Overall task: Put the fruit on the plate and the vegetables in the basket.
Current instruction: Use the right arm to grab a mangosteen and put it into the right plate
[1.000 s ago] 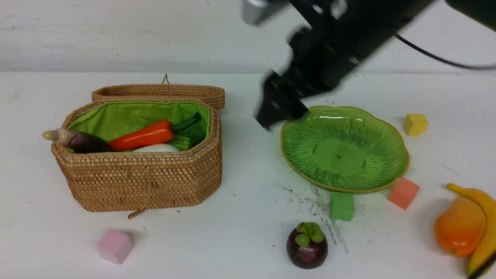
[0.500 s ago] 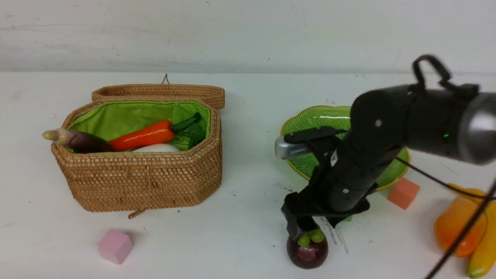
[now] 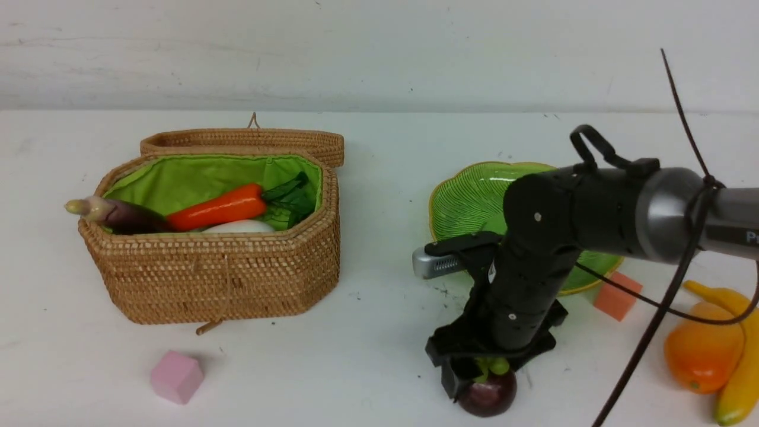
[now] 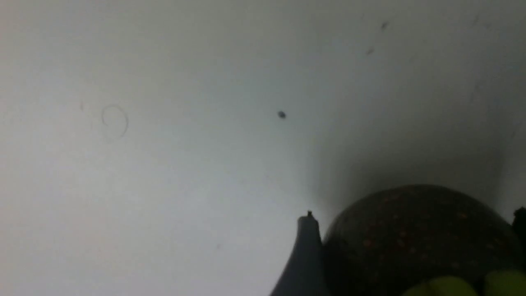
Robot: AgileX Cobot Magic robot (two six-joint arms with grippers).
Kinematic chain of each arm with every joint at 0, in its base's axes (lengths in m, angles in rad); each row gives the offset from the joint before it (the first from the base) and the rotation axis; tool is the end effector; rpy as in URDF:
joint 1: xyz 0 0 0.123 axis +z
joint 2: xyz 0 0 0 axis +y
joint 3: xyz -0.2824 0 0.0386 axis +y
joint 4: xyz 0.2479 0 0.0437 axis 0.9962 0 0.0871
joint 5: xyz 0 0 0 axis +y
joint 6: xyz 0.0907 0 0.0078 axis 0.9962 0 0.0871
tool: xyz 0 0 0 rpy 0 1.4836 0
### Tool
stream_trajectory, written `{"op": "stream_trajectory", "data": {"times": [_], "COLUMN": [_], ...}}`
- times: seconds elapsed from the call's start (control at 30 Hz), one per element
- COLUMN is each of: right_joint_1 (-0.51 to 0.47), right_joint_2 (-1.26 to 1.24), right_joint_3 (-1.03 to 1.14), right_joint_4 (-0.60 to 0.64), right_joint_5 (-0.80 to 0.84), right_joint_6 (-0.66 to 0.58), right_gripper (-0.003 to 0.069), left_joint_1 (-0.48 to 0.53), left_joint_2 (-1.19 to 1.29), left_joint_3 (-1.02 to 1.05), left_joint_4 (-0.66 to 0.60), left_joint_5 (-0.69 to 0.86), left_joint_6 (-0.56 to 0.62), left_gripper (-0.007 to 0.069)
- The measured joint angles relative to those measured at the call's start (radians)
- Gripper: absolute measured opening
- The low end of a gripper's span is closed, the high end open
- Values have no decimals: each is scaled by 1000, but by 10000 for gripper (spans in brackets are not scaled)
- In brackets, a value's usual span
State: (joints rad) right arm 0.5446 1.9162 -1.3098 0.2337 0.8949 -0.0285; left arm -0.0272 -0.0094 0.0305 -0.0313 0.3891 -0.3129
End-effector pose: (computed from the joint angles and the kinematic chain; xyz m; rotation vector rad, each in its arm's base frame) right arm 0.3127 0.2087 0.1820 -0.6604 2.9478 0.3441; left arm 0.0523 -0.0025 0.1684 -0.2900 1.8799 -0.2624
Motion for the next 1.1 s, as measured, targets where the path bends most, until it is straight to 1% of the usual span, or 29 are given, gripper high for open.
{"op": "stream_trajectory", "data": {"times": [0.1, 0.23, 0.27, 0.37, 0.5, 0.63, 0.87, 1.1], "right_joint_1": [-6, -62, -66, -158, -291, -363, -374, -373], "right_joint_2": [-39, -62, -62, -45, 44, 171, 284, 281], "right_joint_3": [-73, -217, -225, -343, -444, -480, -485, -491], "right_joint_4": [-2, 1, 2, 2, 18, 70, 101, 104], "right_joint_5": [22, 58, 57, 51, -4, -66, -93, -92], "right_joint_6": [0, -4, -6, -13, -15, -26, -35, 38], "right_gripper": [582, 582, 582, 582, 582, 582, 582, 584], "left_joint_1": [0, 0, 0, 0, 0, 0, 0, 0], "left_joint_2": [0, 0, 0, 0, 0, 0, 0, 0], "left_joint_3": [0, 0, 0, 0, 0, 0, 0, 0], "left_joint_4": [0, 0, 0, 0, 0, 0, 0, 0], "left_joint_5": [0, 0, 0, 0, 0, 0, 0, 0], "left_joint_6": [0, 0, 0, 0, 0, 0, 0, 0], "left_gripper": [122, 127, 127, 130, 134, 134, 139, 147]}}
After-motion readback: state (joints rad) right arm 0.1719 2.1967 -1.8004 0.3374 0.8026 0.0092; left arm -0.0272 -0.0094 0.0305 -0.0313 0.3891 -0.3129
